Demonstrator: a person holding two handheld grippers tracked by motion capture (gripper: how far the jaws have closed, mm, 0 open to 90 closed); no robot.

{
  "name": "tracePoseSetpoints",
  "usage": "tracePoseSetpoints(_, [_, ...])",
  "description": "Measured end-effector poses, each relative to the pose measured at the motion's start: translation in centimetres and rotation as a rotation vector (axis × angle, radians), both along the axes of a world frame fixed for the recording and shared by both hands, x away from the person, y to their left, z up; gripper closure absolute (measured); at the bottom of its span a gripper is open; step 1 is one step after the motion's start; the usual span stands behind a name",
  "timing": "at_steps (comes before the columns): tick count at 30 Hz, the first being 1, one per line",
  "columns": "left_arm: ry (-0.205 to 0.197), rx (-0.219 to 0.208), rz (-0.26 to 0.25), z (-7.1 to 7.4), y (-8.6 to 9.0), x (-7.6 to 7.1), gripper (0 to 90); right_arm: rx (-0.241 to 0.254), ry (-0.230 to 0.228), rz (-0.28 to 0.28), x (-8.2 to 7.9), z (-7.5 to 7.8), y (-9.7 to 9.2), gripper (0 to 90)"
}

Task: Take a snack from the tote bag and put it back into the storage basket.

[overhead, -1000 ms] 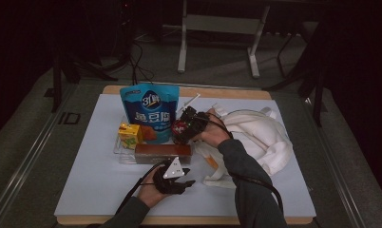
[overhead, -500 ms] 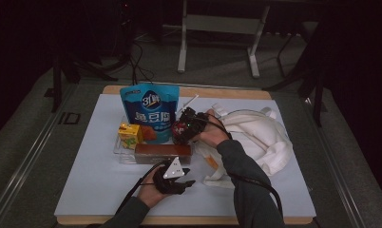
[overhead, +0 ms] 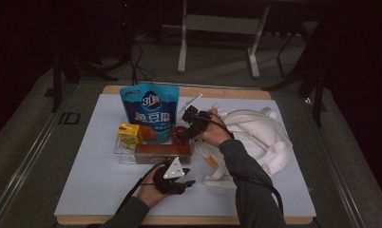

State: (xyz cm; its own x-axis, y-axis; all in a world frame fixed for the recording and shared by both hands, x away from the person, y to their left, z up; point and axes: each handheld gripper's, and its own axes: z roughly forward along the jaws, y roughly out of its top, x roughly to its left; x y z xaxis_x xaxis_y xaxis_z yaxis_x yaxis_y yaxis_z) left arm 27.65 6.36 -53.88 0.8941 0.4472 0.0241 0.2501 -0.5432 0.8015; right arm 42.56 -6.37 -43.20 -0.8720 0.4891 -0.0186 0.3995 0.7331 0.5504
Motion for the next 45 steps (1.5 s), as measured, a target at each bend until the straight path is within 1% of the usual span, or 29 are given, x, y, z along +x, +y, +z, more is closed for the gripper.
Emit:
tracePoseSetpoints(5, [0.000,0.000,0.001,0.0,0.0,0.0,52.3,0.010,-0.013,-0.005,0.0,0.6,-0.6,24.1])
tracePoseSetpoints(10, [-0.002,-0.001,0.002,0.0,0.0,0.0,52.3,0.006,-0.023,-0.006,-0.2,1.3,-1.1,25.6])
tracePoseSetpoints(15, [0.000,-0.001,0.004,0.0,0.0,0.0,52.3,0.012,-0.025,-0.014,-0.1,1.9,-1.8,25.9])
tracePoseSetpoints(17, [0.000,-0.001,0.004,0.0,0.0,0.0,52.3,0.013,-0.030,-0.017,-0.2,2.2,-2.0,28.8])
tracePoseSetpoints(21, [0.002,-0.003,0.006,0.0,0.0,0.0,52.3,0.024,-0.039,-0.028,-0.3,2.5,-2.6,31.2])
tracePoseSetpoints(27, [0.004,-0.004,0.006,0.0,0.0,0.0,52.3,0.020,-0.047,-0.038,-0.4,2.7,-3.4,32.7])
tracePoseSetpoints(29, [0.004,-0.004,0.006,0.0,0.0,0.1,52.3,0.016,-0.050,-0.053,-0.5,2.8,-3.8,33.5])
tracePoseSetpoints(37, [0.007,-0.005,0.008,0.0,0.0,0.1,52.2,0.004,-0.056,-0.079,-0.4,2.8,-5.4,34.2])
tracePoseSetpoints(42, [0.009,-0.006,0.011,0.0,0.0,0.1,52.2,0.009,-0.056,-0.098,-0.5,2.6,-6.4,34.2])
tracePoseSetpoints(45, [0.010,-0.006,0.011,0.0,0.0,0.1,52.2,0.026,-0.060,-0.103,-0.7,2.6,-7.0,34.2])
